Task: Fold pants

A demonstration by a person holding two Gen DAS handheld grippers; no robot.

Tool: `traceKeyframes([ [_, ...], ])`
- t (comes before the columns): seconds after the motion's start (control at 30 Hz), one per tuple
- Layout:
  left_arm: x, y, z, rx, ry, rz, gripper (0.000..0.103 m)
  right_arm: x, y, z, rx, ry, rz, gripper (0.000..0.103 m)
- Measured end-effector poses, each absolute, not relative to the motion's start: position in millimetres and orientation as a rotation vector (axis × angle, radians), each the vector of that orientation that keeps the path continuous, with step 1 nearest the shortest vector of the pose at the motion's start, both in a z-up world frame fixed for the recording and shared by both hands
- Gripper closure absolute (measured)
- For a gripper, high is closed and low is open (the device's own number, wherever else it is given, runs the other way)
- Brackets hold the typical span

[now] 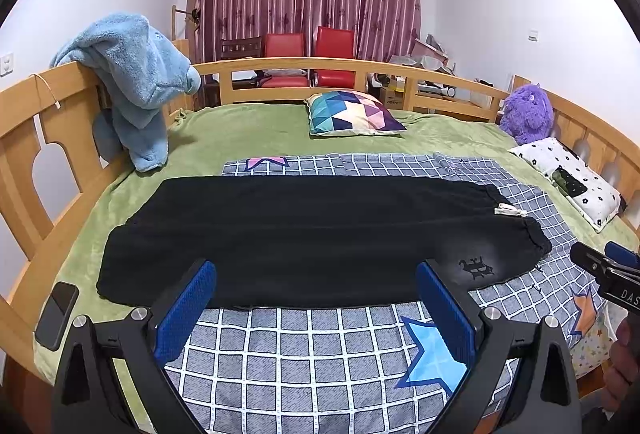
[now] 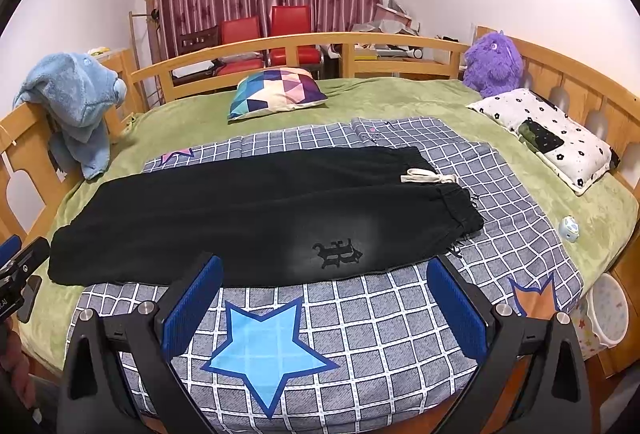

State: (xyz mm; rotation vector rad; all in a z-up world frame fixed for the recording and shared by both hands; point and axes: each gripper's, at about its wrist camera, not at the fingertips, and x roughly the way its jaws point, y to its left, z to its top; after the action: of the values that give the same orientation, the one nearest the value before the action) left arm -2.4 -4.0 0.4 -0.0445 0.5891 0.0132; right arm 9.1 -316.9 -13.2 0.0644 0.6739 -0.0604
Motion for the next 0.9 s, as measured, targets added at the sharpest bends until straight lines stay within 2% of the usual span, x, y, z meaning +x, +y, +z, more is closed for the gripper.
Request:
traceKeyframes([
  [0.73,1,4,-1,-0.056,0.605,0.011,0.002,12,-308,-17,0.053,0.679,-0.057,0.003],
  [0.9,5,8,-2,-0.14,0.62,-0.062,0.001,17,-306,-19,0.051,0.698,-0.075,0.003],
])
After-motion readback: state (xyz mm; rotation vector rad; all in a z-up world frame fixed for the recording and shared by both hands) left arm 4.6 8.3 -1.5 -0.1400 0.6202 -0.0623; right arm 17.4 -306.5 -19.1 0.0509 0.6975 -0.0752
